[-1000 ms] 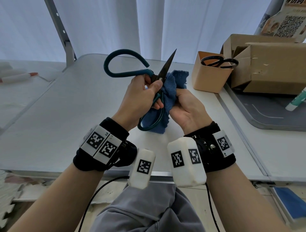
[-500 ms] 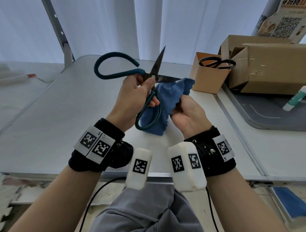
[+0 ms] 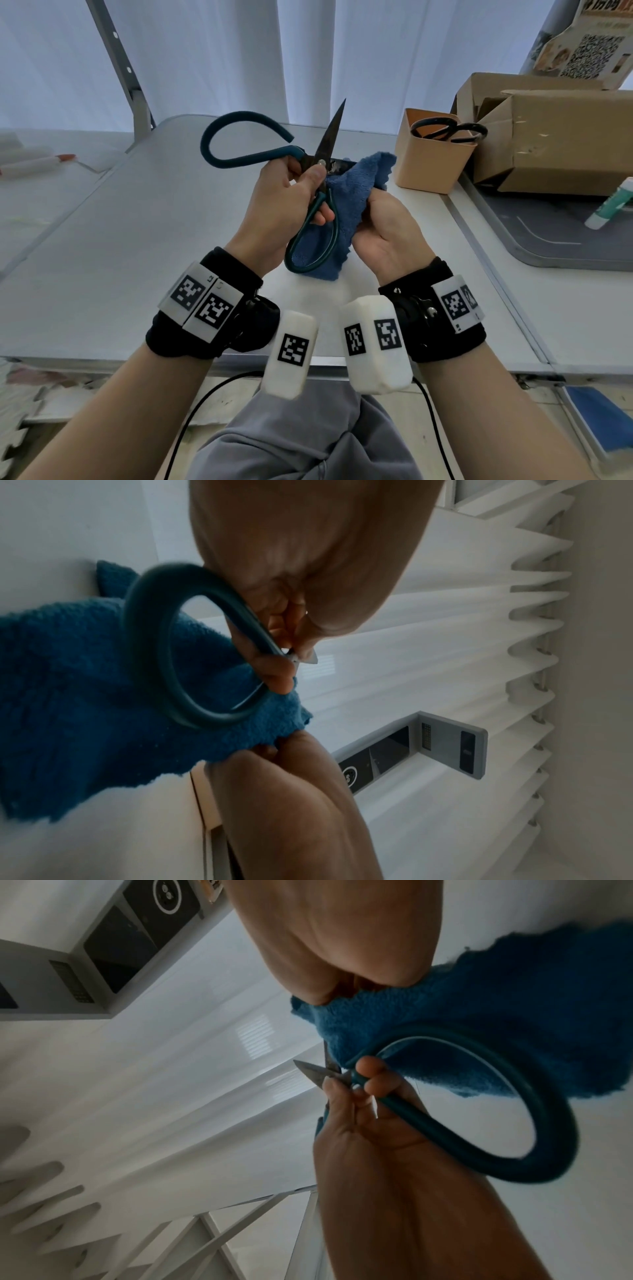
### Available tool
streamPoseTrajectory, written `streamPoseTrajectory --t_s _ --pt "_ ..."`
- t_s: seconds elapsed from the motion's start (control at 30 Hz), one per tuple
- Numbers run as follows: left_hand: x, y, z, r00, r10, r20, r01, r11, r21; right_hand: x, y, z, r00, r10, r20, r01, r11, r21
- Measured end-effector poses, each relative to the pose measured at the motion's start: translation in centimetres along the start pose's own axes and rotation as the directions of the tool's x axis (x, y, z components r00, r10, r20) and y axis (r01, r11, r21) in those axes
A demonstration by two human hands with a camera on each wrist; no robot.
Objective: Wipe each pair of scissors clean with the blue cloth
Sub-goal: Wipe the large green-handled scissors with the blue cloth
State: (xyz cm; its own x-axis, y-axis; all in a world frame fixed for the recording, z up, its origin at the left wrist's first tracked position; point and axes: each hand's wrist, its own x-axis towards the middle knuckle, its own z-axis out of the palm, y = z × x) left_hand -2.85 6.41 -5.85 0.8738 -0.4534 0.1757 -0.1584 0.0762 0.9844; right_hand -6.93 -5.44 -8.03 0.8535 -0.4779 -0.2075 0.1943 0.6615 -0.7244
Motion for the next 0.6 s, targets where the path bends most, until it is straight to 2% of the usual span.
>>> streamPoseTrajectory --t_s 0.33,0.5,0.6 --pt "0.1 -0.06 -0.06 1.0 0.0 0.015 0.0 1.0 0.007 0.55 -0.34 -0.25 0.998 -0.041 -0.057 0.039 0.999 -0.037" --pt "0.22 -0.28 -0.12 1.0 0.005 0.023 -0.005 1.0 0.019 0.3 -0.54 -0.34 0.999 -0.043 -0.004 0.043 0.998 -0.041" --pt "0.26 -0.37 -0.04 0.999 -0.002 0.033 0.002 1.0 0.005 0.45 -0.32 -0.18 0.999 -0.03 -0.041 0.028 0.998 -0.049"
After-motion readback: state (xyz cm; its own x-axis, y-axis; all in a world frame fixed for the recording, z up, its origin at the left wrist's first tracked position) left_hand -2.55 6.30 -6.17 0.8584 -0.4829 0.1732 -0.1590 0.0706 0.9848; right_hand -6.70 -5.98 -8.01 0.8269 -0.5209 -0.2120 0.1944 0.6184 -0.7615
